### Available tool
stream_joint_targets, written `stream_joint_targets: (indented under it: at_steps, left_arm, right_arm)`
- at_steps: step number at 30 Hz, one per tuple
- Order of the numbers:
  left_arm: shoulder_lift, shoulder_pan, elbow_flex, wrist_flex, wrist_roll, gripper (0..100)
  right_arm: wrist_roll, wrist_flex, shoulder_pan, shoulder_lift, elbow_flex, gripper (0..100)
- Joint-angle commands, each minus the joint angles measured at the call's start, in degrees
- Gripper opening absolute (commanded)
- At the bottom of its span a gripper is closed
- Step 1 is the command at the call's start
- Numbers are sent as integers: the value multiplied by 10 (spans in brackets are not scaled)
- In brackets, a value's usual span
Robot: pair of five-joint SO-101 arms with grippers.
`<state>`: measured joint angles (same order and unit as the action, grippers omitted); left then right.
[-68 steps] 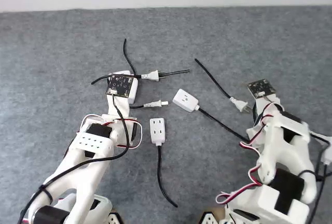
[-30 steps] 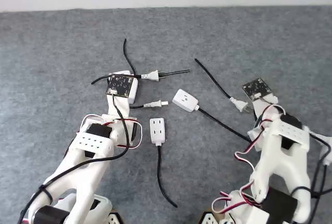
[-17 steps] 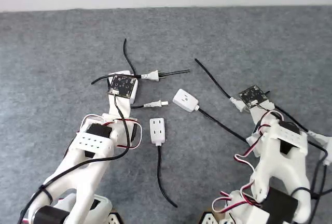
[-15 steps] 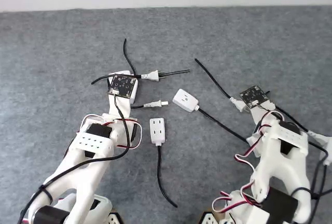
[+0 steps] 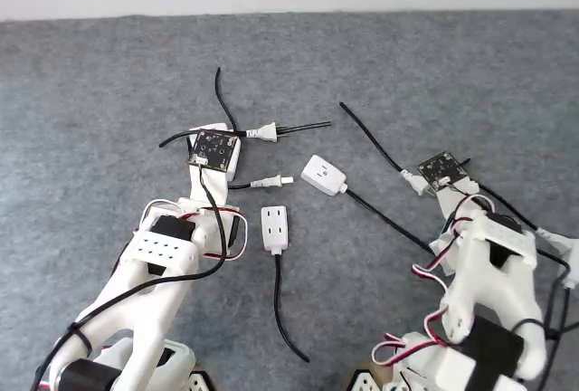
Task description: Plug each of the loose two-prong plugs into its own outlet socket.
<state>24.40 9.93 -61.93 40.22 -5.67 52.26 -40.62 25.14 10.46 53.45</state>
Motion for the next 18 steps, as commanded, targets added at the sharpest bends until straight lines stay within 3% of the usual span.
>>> stream_joint_targets:
  at_steps: [1,11,18]
  left_arm:
    - [16,-3,2,-9,9,13]
    - [16,-3,2,-9,9,13]
    - [16,-3,2,-9,9,13]
  right_arm:
    - [9,35,5,-25,-9,132]
    - [8,38,5,19,-12,10]
    - [10,-5,2,65,-13,8]
